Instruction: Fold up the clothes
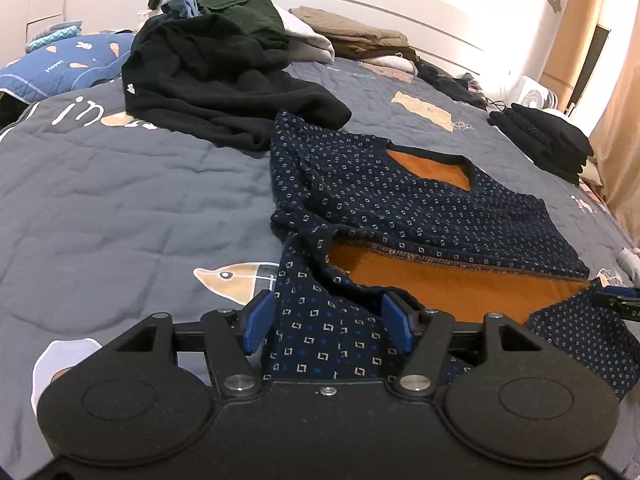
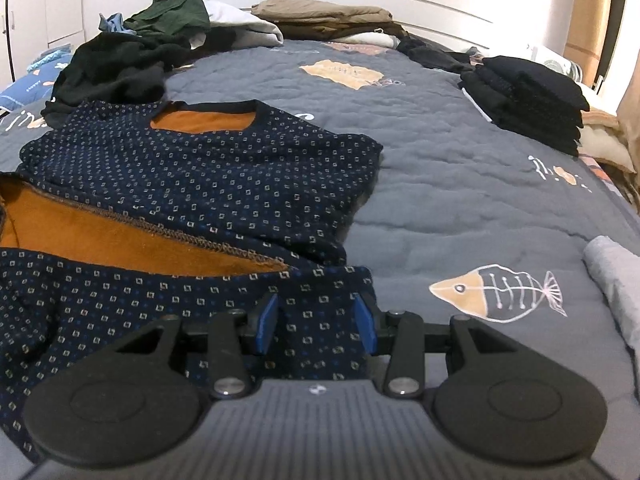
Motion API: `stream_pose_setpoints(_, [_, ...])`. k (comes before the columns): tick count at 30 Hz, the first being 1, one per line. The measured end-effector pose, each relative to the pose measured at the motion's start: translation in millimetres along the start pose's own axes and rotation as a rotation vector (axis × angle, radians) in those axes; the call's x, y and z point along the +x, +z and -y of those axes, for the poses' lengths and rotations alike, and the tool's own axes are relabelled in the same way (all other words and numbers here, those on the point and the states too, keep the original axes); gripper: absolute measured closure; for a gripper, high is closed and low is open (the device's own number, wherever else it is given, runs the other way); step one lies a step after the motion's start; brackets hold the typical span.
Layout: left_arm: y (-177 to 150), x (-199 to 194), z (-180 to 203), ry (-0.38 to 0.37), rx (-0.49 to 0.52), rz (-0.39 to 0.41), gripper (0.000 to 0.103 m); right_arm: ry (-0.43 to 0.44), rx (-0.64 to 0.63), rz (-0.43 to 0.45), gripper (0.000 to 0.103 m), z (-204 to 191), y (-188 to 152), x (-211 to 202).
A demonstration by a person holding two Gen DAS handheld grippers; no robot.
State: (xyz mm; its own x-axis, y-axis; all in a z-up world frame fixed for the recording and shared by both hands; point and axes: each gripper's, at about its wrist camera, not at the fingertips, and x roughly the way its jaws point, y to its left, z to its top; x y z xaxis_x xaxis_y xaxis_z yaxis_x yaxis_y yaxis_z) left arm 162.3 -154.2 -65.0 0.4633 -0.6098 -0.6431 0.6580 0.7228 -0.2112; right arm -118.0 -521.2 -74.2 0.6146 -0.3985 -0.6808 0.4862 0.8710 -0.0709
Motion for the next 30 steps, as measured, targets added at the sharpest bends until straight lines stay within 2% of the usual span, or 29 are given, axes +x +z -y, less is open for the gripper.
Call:
stream_pose_setpoints(3, [1, 1, 0, -0.001, -0.005, -0.003, 0.043, 0.009, -0.029, 0.012, 0.060, -7, 3, 1])
stream_pose_setpoints(6, [1, 1, 1, -0.001, 0.000, -0.005, 0.043, -0.010, -0.057, 0.021, 0.049, -13, 3, 3])
stream_pose_setpoints(10, [1, 2, 4, -0.005, 0.010, -0.010, 0.043, -0.006, -0.057, 0.019, 0.042, -14, 2, 9])
stream_pose_setpoints(15, [0, 3, 7, -0.008, 0.017, -0.015, 0.043, 0.004, -0.039, 0.037, 0.042, -15, -2, 17])
stream_pose_setpoints(17, [-1, 2, 6, -0.006, 0.017, -0.015, 0.043, 0.013, 0.003, 0.044, 0.047, -12, -3, 18])
stream_pose_setpoints(18, [-1, 2, 6, -0.005, 0.017, -0.016, 0.043, 0.021, 0.025, 0.043, 0.057, -10, -2, 18])
stream_pose_setpoints(19, [-1, 2, 6, -0.004, 0.017, -0.016, 0.043, 0.030, 0.046, 0.042, 0.076, -8, -2, 18])
stream_pose_setpoints(21, [-1, 3, 5, -0.001, 0.015, -0.019, 0.043, 0.046, 0.080, 0.036, 0.091, -5, 1, 17])
stream_pose_setpoints(25, [0, 3, 4, 0.007, 0.011, -0.021, 0.043, 0.063, 0.123, 0.046, 0.095, -1, 8, 6])
stream_pose_setpoints(30, [1, 2, 2, 0.005, 0.010, -0.017, 0.043, 0.097, 0.266, 0.107, 0.096, 22, 17, -16])
